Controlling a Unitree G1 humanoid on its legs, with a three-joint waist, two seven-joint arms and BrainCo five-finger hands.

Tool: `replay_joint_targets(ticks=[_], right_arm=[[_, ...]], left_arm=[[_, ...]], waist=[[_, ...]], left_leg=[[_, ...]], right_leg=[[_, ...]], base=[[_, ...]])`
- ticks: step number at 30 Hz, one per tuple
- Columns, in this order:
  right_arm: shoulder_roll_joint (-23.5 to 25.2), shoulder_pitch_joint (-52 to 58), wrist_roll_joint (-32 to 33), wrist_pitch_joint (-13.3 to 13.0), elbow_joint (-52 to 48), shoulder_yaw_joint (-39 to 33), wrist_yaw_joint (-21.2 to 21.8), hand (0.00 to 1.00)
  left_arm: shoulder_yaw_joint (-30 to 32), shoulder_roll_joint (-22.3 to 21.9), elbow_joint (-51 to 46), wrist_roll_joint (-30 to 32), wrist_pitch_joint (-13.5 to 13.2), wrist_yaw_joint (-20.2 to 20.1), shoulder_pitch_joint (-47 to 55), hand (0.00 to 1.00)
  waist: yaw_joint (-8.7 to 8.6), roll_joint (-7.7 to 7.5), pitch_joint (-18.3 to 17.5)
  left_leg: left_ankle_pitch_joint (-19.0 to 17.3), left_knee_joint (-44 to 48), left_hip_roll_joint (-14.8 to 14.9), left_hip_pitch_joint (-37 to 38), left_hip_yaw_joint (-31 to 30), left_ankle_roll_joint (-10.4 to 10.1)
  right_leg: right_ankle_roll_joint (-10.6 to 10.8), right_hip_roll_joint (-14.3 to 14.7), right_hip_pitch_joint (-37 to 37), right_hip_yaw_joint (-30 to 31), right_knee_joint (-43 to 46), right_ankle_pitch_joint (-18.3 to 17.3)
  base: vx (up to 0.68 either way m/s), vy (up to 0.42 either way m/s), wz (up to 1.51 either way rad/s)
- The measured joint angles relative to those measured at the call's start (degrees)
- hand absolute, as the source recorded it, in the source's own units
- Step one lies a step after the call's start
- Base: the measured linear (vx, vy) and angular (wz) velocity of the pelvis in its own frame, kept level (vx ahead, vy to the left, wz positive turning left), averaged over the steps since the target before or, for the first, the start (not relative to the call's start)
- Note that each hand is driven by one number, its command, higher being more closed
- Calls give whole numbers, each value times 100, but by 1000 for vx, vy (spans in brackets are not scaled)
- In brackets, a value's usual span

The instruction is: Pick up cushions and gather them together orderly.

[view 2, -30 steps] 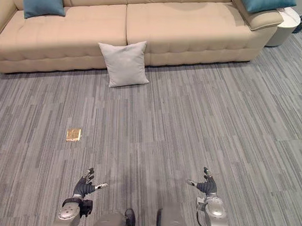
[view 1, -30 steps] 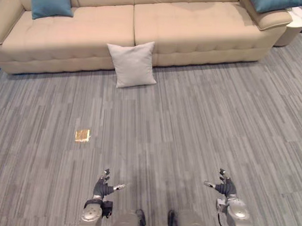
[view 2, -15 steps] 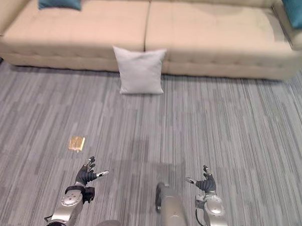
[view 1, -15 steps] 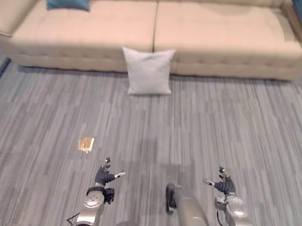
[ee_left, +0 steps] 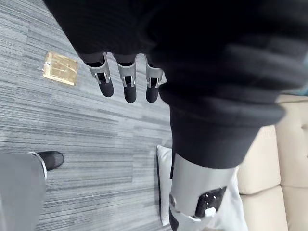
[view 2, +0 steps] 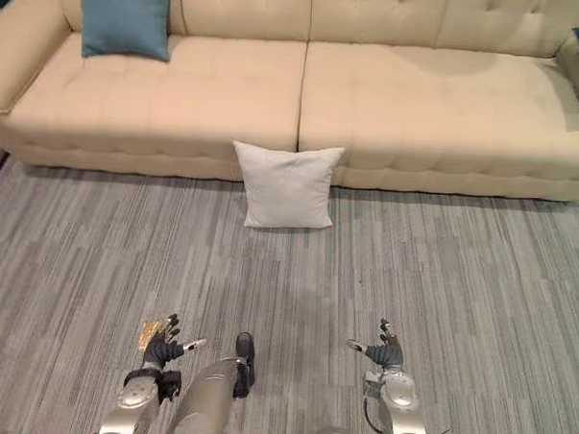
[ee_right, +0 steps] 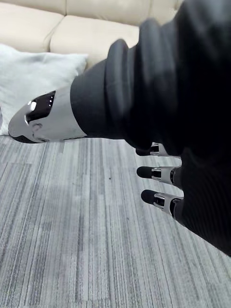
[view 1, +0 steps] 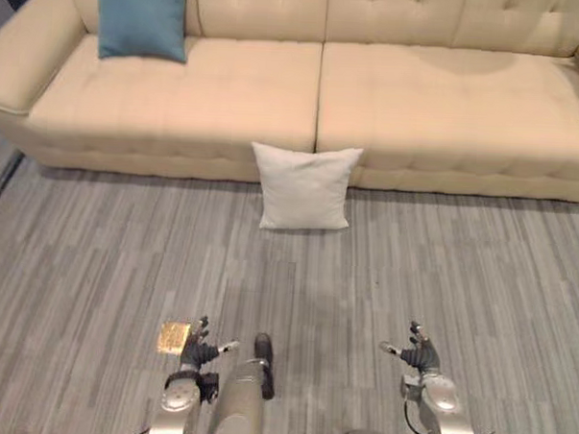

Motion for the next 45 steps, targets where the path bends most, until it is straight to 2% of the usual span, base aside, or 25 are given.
replay_joint_targets(ticks=[1,2,3,4,5,7,9,10,11,12,13,15,16,18,20,21,23,24,25,26,29,31,36,41,45], right_arm=[[41,12,-5,4,36,26,5,0],[58,38,-5,4,32,56,5,0],[75,72,-12,4,30,157,5,0],[98,125,-48,3,26,251,8,0],[117,143,-51,1,21,261,11,0],[102,134,-60,1,20,279,16,0],[67,184,-61,6,19,227,14,0],[52,245,-62,7,18,227,12,0],[4,335,-87,21,23,227,13,0],[-44,330,-108,34,26,225,17,0],[-46,280,-165,33,-64,226,28,0],[-34,360,-209,35,-276,230,45,0],[-29,465,-211,36,-501,234,41,0],[-5,586,-195,3,-792,237,30,0],[-7,562,-150,-4,-912,223,7,0],[-5,524,-140,-5,-923,201,0,0],[38,417,-131,4,-853,152,-11,0],[96,363,-96,4,-806,80,-22,0],[108,362,-61,3,-775,44,-29,0],[83,382,-50,5,-724,-16,-55,0],[137,392,-60,6,-661,-15,-118,0],[127,344,-130,8,-637,23,-137,0],[115,-299,-219,-3,-639,110,-321,0],[23,-1040,-26,8,-649,98,-597,0],[-45,-1919,261,10,-493,45,-774,0]], left_arm=[[-29,57,25,-2,16,5,24,0],[-45,85,33,-2,37,11,43,0],[-118,102,33,-2,45,37,82,0],[-168,167,29,-3,41,83,111,0],[-172,216,30,-3,42,90,107,0],[-172,244,34,-3,40,85,38,0],[-173,253,28,-1,38,79,-40,0],[-174,256,23,0,34,74,-61,0],[-174,224,44,9,36,72,-57,0],[-170,171,90,13,34,72,-68,0],[-165,164,101,14,31,62,-48,0],[-124,94,87,14,31,62,-54,0],[-110,-8,59,13,31,63,-34,0],[-134,-147,-106,-1,32,61,32,0],[-154,-247,-156,-7,32,49,27,0],[-156,-274,-159,-7,32,11,-8,0],[-152,-268,-156,-6,32,-11,-7,0],[-153,-266,-150,-6,33,-12,-11,0],[-163,-268,-143,-7,34,-16,-10,0],[-176,-271,-141,-6,32,-19,-29,0],[-170,-130,-122,-4,32,-13,-111,0],[-152,-65,-123,-9,29,13,-180,0],[-123,234,-153,-110,22,176,-416,0],[157,378,-143,-657,-52,505,-1328,0],[617,405,-71,-1030,-146,657,-2253,0]], waist=[[-9,-10,8],[-29,-3,11],[-78,30,23],[-127,58,20],[-159,60,23],[-267,102,57],[-352,17,51],[-394,-79,32],[-437,-88,40],[-452,2,44],[-455,66,26],[-452,107,76],[-412,172,126],[-248,173,136],[-168,112,136],[-141,109,133],[-116,124,135],[-68,127,135],[-42,150,130],[-27,259,122],[-22,93,146],[10,103,177],[23,160,572],[55,144,1062],[26,153,1284]], left_leg=[[-153,-156,-80,433,31,31],[-214,-261,-105,670,39,63],[-292,-524,-109,1160,42,71],[-333,-842,-85,1597,42,30],[-346,-970,-77,1760,38,23],[-372,-1190,-20,2111,13,7],[-442,-1391,16,2410,-27,-112],[-596,-1424,-19,2604,-107,-354],[-773,-1427,-1,2807,-232,-540],[-789,-1368,66,2845,-286,-573],[-713,-723,236,2653,-299,-710],[-485,750,556,2073,-316,-1091],[-408,2221,1000,1567,-309,-1297],[-456,3301,1432,1065,-31,-1217],[-584,3087,1517,671,198,-992],[-636,2584,1485,472,254,-902],[-650,1535,1347,359,209,-880],[-599,755,1175,383,97,-890],[-436,142,1044,448,-14,-961],[241,-450,954,561,-116,-817],[259,-562,674,676,-73,-817],[151,-498,502,545,44,-704],[-348,352,529,-79,160,-491],[-933,1677,631,-1420,202,-263],[-1067,2400,805,-2612,190,-209]], right_leg=[[-100,-63,-535,-41,1263,-48],[-331,-75,-769,-146,1731,-176],[-785,-32,-1161,-436,2208,-449],[-975,78,-1545,-765,2148,-631],[-1002,143,-1748,-912,1971,-732],[-1164,310,-2156,-1371,750,-833],[-1207,530,-2293,-1571,-1313,-424],[-1213,645,-2241,-1500,-2404,141],[-1532,675,-2134,-1337,-2443,1141],[-1669,759,-2169,-1362,-2240,934],[-1716,825,-2175,-1428,-1968,559],[-1826,952,-1851,-1519,-2029,339],[-1929,1132,-1425,-1596,-2182,228],[-2012,1296,-949,-1609,-2305,45],[-2030,1301,-715,-1553,-2446,-78],[-2000,1306,-611,-1494,-2559,-88],[-1968,1306,-540,-1346,-2576,-92],[-1894,1295,-535,-1205,-2572,-115],[-1824,1285,-510,-1124,-2570,-156],[-1692,1338,-456,-1061,-2559,-238],[-1437,1036,-474,-907,-2490,-396],[-1278,838,-671,-815,-2368,-495],[-1136,731,-1344,-631,-1580,-790],[-1054,642,-2796,-469,-157,-1336],[-1060,679,-3980,-422,502,-1416]], base=[[466,177,-13],[458,123,-6],[460,82,-3],[458,52,-1],[368,8,5],[440,-60,25],[562,-131,43],[621,-204,51],[524,-183,40],[738,-274,19],[517,-213,4],[444,-205,13],[371,-166,6],[412,-143,-17],[382,-90,-18],[411,-20,-29],[379,50,-45],[243,96,-55],[282,163,-56],[210,154,-40],[241,225,-8],[116,198,-3],[-2,151,-16],[-105,86,-11],[-82,36,-14]])
